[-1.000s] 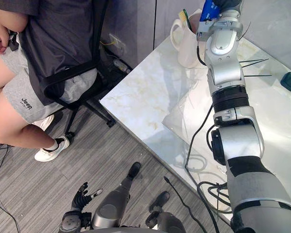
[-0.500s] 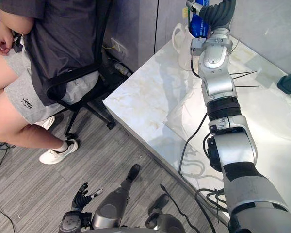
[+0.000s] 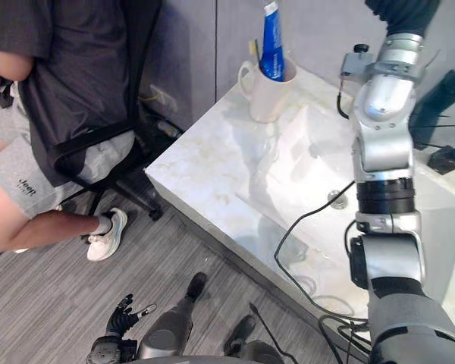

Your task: Organize washtable

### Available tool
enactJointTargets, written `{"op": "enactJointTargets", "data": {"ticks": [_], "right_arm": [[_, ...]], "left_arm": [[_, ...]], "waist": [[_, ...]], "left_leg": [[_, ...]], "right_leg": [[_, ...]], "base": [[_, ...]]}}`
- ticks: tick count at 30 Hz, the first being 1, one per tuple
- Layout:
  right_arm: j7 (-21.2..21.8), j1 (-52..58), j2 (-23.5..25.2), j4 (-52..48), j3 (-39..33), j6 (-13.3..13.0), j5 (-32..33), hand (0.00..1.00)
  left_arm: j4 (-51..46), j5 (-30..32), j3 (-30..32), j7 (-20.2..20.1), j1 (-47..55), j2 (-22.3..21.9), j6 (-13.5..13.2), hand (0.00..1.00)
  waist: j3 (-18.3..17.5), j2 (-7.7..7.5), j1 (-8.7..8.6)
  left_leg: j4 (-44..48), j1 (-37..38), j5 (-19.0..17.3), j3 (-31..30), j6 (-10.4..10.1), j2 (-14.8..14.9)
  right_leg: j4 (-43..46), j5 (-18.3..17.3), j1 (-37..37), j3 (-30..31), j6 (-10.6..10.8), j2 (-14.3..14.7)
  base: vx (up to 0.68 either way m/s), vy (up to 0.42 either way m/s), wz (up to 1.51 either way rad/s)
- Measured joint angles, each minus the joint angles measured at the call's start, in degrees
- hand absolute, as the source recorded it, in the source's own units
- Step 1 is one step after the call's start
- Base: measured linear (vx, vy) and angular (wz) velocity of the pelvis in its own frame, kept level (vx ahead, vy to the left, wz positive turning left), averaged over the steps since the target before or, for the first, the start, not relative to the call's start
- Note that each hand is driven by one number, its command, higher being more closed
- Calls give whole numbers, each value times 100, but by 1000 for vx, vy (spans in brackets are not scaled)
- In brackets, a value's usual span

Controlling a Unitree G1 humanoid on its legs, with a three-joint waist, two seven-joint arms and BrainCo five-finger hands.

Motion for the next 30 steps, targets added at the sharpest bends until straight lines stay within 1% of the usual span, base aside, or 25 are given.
{"op": "enactJointTargets", "data": {"ticks": [2, 3, 4, 5, 6, 7, 9, 10, 11, 12, 13, 14, 15, 17, 18, 20, 21, 22, 23, 24, 25, 26, 27, 29, 30], "right_arm": [[40, 486, -138, -250, -448, -81, -18, 0], [64, 989, -235, -424, -1003, -152, -35, 0], [61, 1181, -246, -461, -1271, -202, -44, 0], [55, 1578, -250, -549, -1842, -238, -44, 0], [40, 1777, -251, -591, -2161, -256, -39, 0], [-24, 2156, -250, -609, -2740, -322, 9, 0], [-115, 2771, -207, -592, -3537, -385, 23, 0], [-174, 3251, -83, -503, -4003, -467, 64, 0], [-193, 3458, 35, -407, -4188, -477, 65, 0], [-216, 3950, 442, -149, -4622, -438, 87, 0], [-229, 4135, 627, -15, -4736, -410, 126, 0], [-258, 4542, 1038, 277, -4901, -359, 159, 0], [-283, 4730, 1265, 396, -4949, -276, 231, 0], [-336, 5409, 2227, 584, -4924, 120, 259, 0], [-348, 5558, 2472, 577, -4883, 200, 280, 0], [-378, 6091, 3372, 605, -4493, 477, 364, 0], [-359, 6189, 3575, 640, -4345, 521, 404, 0], [-298, 6337, 3892, 882, -3995, 590, 527, 0], [-229, 6402, 4135, 1191, -3597, 666, 605, 0], [-159, 6437, 4245, 1312, -3369, 688, 696, 0], [7, 6509, 4390, 1616, -2929, 691, 747, 0], [150, 6549, 4429, 1913, -2608, 695, 756, 0], [491, 6553, 4409, 2449, -2236, 733, 795, 0], [773, 6559, 4393, 2933, -1992, 736, 779, 0], [1036, 6537, 4380, 3409, -1839, 752, 669, 0]], "left_arm": [[102, 0, 87, 0, 82, -12, 5, 0], [158, -1, 184, -1, 175, -24, 34, 0], [170, -1, 238, 0, 209, -29, 43, 0], [173, -1, 313, 2, 291, -114, 57, 0], [173, -3, 363, 1, 322, -122, 62, 0], [192, -3, 480, 0, 377, -134, 70, 0], [250, -4, 568, 0, 435, -222, 77, 0], [321, -5, 683, -3, 441, -232, 79, 0], [340, -5, 740, -4, 454, -240, 80, 0], [365, -4, 843, -6, 459, -307, 93, 0], [365, -4, 896, -9, 456, -340, 94, 0], [363, -4, 968, -9, 426, -351, 94, 0], [364, -4, 971, -10, 421, -367, 99, 0], [363, -3, 1118, -31, 420, -519, 130, 0], [357, -4, 1188, -39, 420, -596, 148, 0], [345, -5, 1378, -39, 415, -824, 218, 0], [333, -5, 1378, -39, 414, -852, 221, 0], [297, -12, 1354, -36, 414, -875, 222, 0], [283, -19, 1342, -35, 413, -874, 228, 0], [272, -26, 1320, -35, 399, -866, 235, 0], [260, -59, 1261, -37, 399, -854, 238, 0], [259, -66, 1166, -38, 399, -824, 238, 0], [244, -81, 971, -80, 335, -784, 237, 0], [241, -115, 793, -113, 289, -769, 232, 0], [250, -115, 621, -124, 235, -771, 225, 0]], "waist": [[-177, -33, -83], [-314, -51, -208], [-360, -51, -252], [-483, -48, -358], [-526, -41, -375], [-613, -34, -500], [-729, 3, -650], [-800, 17, -774], [-841, 27, -816], [-904, 26, -922], [-911, 28, -965], [-929, 37, -987], [-936, 44, -988], [-996, 103, -985], [-1014, 137, -988], [-1091, 302, -989], [-1091, 333, -987], [-1085, 354, -957], [-1081, 355, -940], [-1079, 353, -941], [-1073, 357, -940], [-1061, 376, -938], [-1060, 377, -924], [-1040, 407, -902], [-1036, 407, -871]], "left_leg": [[-6, 30, -40, 155, 18, 29], [-21, 105, -67, 280, 26, 39], [-30, 143, -83, 343, 26, 47], [-34, 181, -116, 420, 32, 50], [-35, 209, -128, 469, 37, 54], [-36, 255, -156, 576, 40, 64], [-36, 298, -180, 669, 46, 68], [-36, 334, -199, 725, 44, 71], [-36, 349, -210, 757, 41, 75], [-36, 406, -232, 847, 30, 89], [-36, 430, -242, 869, 27, 94], [-36, 470, -265, 946, 17, 118], [-36, 493, -281, 984, 12, 129], [-37, 573, -379, 1157, -5, 161], [-36, 596, -390, 1191, 2, 163], [-36, 696, -447, 1334, 26, 165], [-35, 725, -465, 1376, 39, 171], [-36, 791, -517, 1520, 71, 195], [-36, 851, -569, 1635, 51, 220], [-36, 871, -587, 1690, 57, 227], [-37, 939, -632, 1819, 59, 238], [-37, 957, -651, 1907, 66, 241], [-38, 955, -655, 1973, 73, 226], [-38, 957, -663, 1977, 84, 192], [-39, 959, -678, 1949, 108, 150]], "right_leg": [[-4, -4, -16, 144, 7, -2], [2, -4, -23, 226, 12, -24], [2, -7, -24, 289, 16, -31], [1, -11, -27, 344, 21, -46], [3, -12, -26, 381, 21, -53], [3, -6, -26, 454, 25, -66], [7, 18, -25, 468, 56, -98], [12, 20, -26, 532, 59, -106], [11, 21, -27, 570, 61, -106], [13, 29, -18, 648, 68, -108], [13, 29, -8, 667, 68, -107], [21, 29, -8, 725, 67, -103], [21, 33, -7, 740, 66, -104], [52, 32, -7, 728, 65, -135], [73, 32, -6, 728, 66, -146], [126, 35, 11, 732, 76, -195], [156, 32, 14, 738, 81, -204], [224, 13, 13, 742, 103, -228], [307, -14, 14, 735, 119, -255], [354, -40, 14, 732, 100, -270], [427, -64, 12, 727, 102, -308], [450, -71, 12, 727, 105, -329], [468, -82, 7, 725, 118, -356], [474, -96, 9, 722, 139, -369], [485, -119, 23, 700, 174, -437]], "base": [[-45, 15, -50], [-23, 15, -49], [-35, 20, -47], [-20, 16, -34], [1, 22, -42], [19, 19, -37], [21, 14, -33], [32, 11, -24], [44, 9, -34], [37, 3, -27], [18, -5, -35], [0, -8, -26], [-8, -12, -38], [0, -7, -35], [14, 2, -29], [19, 8, -29], [8, 7, -33], [-14, 5, -38], [-30, 5, -40], [-38, 13, -41], [-22, 24, -29], [1, 36, -18], [16, 34, -1], [41, 45, 7], [50, 50, 10]]}}
